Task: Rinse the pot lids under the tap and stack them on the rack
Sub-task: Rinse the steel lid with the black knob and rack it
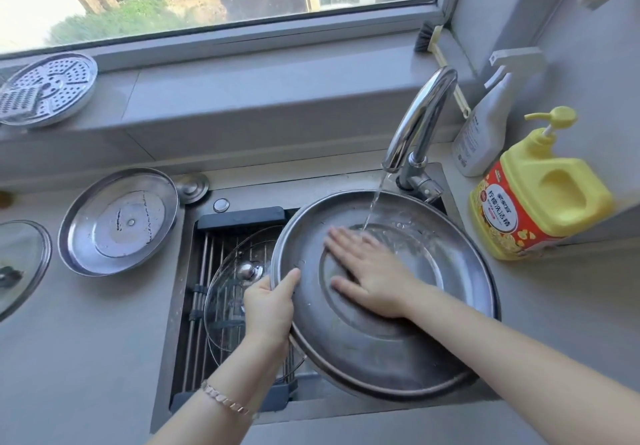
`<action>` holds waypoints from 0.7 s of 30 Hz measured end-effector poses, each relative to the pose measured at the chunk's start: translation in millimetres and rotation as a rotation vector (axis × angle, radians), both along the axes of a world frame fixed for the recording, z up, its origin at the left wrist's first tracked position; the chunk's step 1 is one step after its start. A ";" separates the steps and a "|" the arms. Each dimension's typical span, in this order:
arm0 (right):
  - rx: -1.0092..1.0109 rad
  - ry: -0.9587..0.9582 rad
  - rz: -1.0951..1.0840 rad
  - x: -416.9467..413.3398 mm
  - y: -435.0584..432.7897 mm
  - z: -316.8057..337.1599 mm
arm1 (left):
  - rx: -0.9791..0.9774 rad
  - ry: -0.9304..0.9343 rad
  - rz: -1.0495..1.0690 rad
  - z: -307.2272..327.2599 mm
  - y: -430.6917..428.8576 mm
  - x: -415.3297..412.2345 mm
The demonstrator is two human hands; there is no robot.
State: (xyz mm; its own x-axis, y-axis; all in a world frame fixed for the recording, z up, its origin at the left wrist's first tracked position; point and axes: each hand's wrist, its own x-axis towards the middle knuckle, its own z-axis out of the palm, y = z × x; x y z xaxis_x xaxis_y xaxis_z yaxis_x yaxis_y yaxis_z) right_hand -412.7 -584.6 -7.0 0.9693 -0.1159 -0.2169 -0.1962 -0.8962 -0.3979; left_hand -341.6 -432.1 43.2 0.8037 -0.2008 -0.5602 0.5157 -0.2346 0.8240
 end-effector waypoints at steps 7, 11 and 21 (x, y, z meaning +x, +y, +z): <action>-0.035 0.010 -0.044 -9.7 3.8 0.3 | -0.006 0.006 -0.061 -4.9 -0.4 -5.3; -0.078 -0.074 -0.072 -10.0 -16.3 -0.8 | -0.027 0.028 -0.083 -5.5 -0.9 -4.8; 0.106 -0.094 -0.206 43.0 29.7 13.6 | -0.095 0.014 -0.001 -10.6 -24.9 -3.5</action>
State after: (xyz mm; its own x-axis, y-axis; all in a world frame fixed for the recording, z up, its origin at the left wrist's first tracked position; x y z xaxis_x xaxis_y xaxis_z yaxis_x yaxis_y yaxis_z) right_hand -369.7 -554.9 6.7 0.9441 -0.2946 -0.1482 -0.3281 -0.7936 -0.5125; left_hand -345.1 -457.1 32.6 0.7957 -0.2540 -0.5499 0.5273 -0.1564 0.8352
